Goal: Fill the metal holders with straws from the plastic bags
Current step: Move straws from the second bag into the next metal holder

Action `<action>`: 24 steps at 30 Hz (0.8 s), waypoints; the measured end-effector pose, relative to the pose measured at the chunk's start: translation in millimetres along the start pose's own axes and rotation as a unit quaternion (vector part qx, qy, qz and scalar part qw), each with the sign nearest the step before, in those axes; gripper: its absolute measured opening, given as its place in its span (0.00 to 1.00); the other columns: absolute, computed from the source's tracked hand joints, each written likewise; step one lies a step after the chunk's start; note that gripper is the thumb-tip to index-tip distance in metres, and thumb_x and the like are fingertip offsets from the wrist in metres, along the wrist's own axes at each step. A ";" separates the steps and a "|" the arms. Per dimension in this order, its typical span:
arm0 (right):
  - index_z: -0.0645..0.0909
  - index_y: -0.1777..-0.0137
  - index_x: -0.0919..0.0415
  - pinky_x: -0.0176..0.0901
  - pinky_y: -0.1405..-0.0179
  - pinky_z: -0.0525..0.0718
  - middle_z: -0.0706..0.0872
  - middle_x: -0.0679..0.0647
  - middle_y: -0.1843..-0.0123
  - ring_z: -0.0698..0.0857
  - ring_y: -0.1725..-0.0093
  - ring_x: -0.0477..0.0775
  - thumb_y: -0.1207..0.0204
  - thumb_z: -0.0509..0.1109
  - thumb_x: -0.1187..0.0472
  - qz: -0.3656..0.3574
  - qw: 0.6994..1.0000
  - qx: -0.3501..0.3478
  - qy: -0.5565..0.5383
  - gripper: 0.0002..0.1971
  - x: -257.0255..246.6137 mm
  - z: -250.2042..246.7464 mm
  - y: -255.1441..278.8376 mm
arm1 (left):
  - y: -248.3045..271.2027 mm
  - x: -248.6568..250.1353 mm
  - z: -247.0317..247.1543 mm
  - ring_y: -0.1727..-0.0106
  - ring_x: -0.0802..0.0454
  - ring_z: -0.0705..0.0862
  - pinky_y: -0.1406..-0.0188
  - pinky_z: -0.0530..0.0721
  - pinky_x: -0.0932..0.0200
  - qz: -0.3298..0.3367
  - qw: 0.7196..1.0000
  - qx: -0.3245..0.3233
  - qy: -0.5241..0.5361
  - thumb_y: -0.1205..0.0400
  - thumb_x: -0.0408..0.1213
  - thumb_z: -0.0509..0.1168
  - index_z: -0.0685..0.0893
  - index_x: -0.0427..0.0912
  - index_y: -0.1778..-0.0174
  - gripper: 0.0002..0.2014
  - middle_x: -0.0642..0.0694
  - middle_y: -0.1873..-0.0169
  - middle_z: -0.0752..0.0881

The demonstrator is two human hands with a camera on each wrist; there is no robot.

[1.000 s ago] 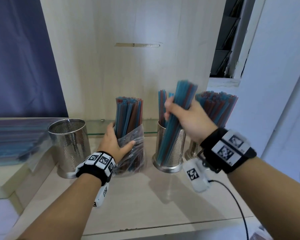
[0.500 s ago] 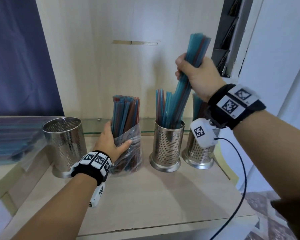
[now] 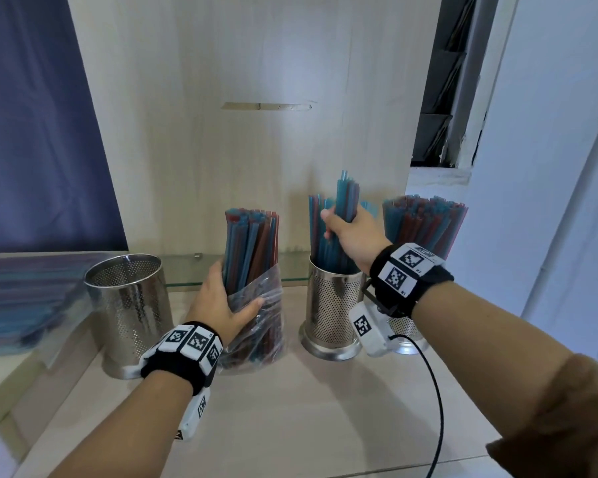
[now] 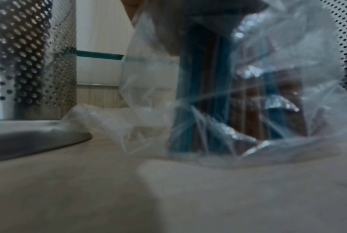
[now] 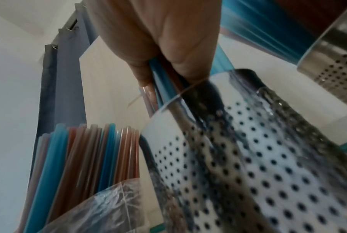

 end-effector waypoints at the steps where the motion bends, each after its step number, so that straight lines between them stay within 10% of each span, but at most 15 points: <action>1: 0.77 0.52 0.58 0.37 0.60 0.78 0.83 0.50 0.65 0.82 0.66 0.43 0.15 0.67 0.53 0.001 1.000 0.005 0.002 0.09 -0.4 -0.2 -0.7 | -0.1 -0.2 -0.1 0.30 0.42 0.79 0.31 0.79 0.48 0.001 1.000 -0.001 0.001 0.28 0.51 0.77 0.59 0.43 0.20 0.45 0.41 0.29 0.77; 8: 0.79 0.46 0.63 0.20 0.73 0.74 0.82 0.51 0.65 0.81 0.70 0.39 0.16 0.68 0.56 -0.005 1.000 0.023 0.010 0.09 -5.7 1.4 -2.2 | -0.9 -1.3 0.5 0.31 0.43 0.80 0.32 0.79 0.49 0.005 1.000 -0.001 0.003 0.28 0.50 0.77 0.59 0.44 0.20 0.46 0.42 0.31 0.78; 13: 0.69 0.33 0.62 0.32 0.58 0.79 0.83 0.50 0.50 0.83 0.56 0.45 0.22 0.76 0.55 0.045 0.997 0.047 0.043 0.25 6.2 2.1 0.6 | -0.5 -1.9 0.4 0.31 0.44 0.80 0.31 0.80 0.47 0.000 1.000 -0.004 0.008 0.29 0.51 0.78 0.58 0.45 0.20 0.47 0.43 0.30 0.78; 21: 0.60 0.18 0.64 0.46 0.25 0.61 0.69 0.64 0.23 0.68 0.24 0.63 0.29 0.81 0.58 -0.223 0.926 0.155 0.263 0.44 -16.8 -12.0 27.1 | 2.2 1.5 -1.1 0.32 0.43 0.80 0.33 0.79 0.50 -0.001 1.000 -0.001 0.012 0.28 0.49 0.78 0.58 0.45 0.20 0.47 0.43 0.31 0.78; 24: 0.57 0.17 0.64 0.44 0.24 0.58 0.65 0.64 0.22 0.65 0.23 0.62 0.31 0.82 0.52 -0.176 0.936 0.165 0.255 0.49 -4.9 -9.2 38.0 | 2.9 2.4 -1.8 0.33 0.43 0.81 0.34 0.79 0.50 0.000 1.000 -0.001 0.013 0.28 0.48 0.78 0.57 0.45 0.20 0.47 0.43 0.31 0.78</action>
Point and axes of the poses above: each hand's wrist, its own y-axis away from the middle knuckle, its own z-axis out of the palm, x = y × z, the point moved 3 cm from there along -y, towards the middle knuckle
